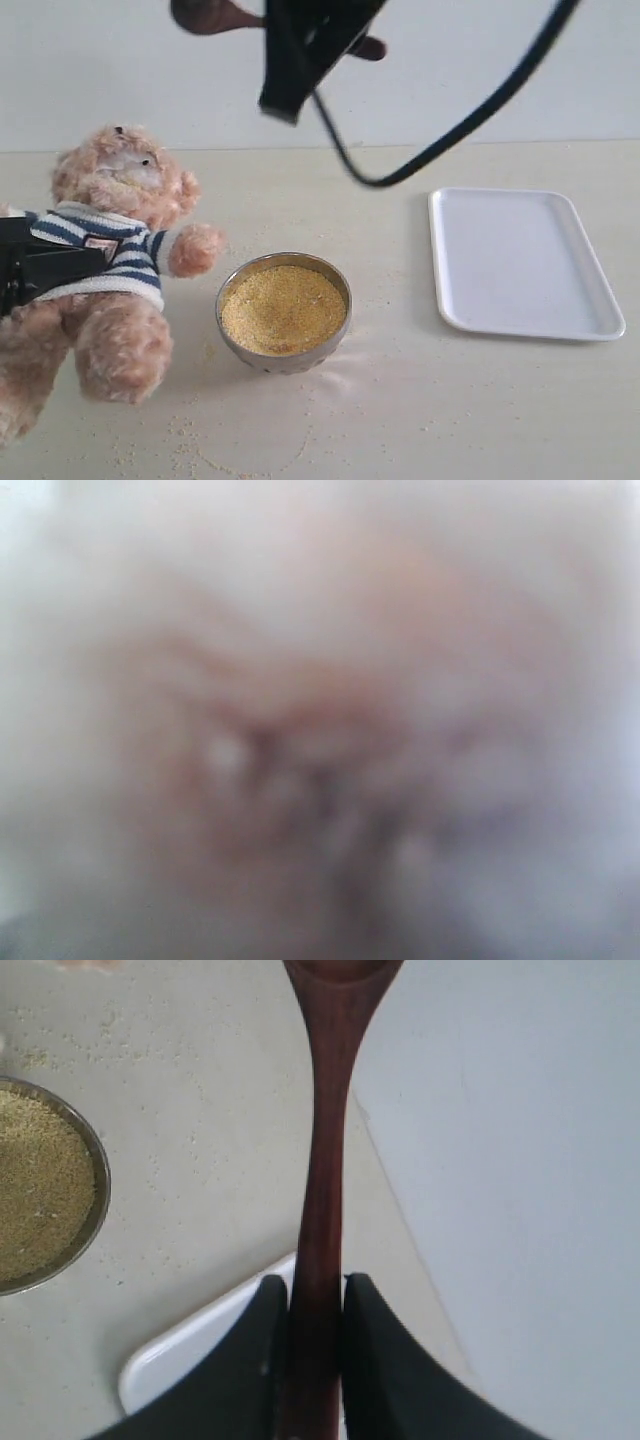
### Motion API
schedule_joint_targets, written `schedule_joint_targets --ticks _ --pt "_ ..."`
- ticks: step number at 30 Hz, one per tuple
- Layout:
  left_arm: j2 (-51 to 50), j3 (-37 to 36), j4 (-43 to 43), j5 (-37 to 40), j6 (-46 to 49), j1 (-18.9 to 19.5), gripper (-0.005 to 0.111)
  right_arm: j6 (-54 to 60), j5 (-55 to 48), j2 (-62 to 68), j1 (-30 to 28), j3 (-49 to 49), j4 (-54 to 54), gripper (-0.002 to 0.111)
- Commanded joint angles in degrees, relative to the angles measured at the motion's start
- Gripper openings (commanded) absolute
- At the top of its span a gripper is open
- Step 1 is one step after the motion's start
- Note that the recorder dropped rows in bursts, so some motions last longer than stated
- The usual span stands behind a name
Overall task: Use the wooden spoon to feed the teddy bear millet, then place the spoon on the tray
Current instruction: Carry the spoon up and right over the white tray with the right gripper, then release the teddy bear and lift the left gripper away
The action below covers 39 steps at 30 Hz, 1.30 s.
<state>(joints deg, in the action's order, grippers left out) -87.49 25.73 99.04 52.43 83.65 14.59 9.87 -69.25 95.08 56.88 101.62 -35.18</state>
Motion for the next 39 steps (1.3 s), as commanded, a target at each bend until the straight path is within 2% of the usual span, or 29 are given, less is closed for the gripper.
schedule_joint_targets --ticks 1,8,13,19,26,34,39 --pt "0.2 0.4 0.9 -2.2 0.9 0.1 0.005 -0.3 -0.7 -6.0 -13.4 0.1 14.0 0.000" --pt "0.2 0.4 0.9 -3.4 1.6 0.1 0.005 1.1 -0.7 -7.7 -35.3 -1.9 28.9 0.000" --pt "0.2 0.4 0.9 -3.4 4.1 0.1 0.005 1.1 -0.7 -7.7 -43.6 -9.4 34.7 0.000" --pt "0.2 0.4 0.9 -3.8 6.6 0.1 0.005 1.1 6.8 -7.7 -44.4 -22.0 36.0 0.000" --pt "0.2 0.4 0.9 -8.2 8.8 0.1 0.005 2.7 17.9 -7.7 -44.4 -35.1 36.3 0.000" --pt "-1.0 0.5 0.9 -8.2 11.6 0.1 0.005 2.7 25.0 -7.7 -44.4 -42.8 42.4 0.000" --pt "-9.6 2.6 0.9 -4.6 11.6 0.1 0.005 2.7 25.5 -7.7 -44.4 -45.6 42.5 0.000"
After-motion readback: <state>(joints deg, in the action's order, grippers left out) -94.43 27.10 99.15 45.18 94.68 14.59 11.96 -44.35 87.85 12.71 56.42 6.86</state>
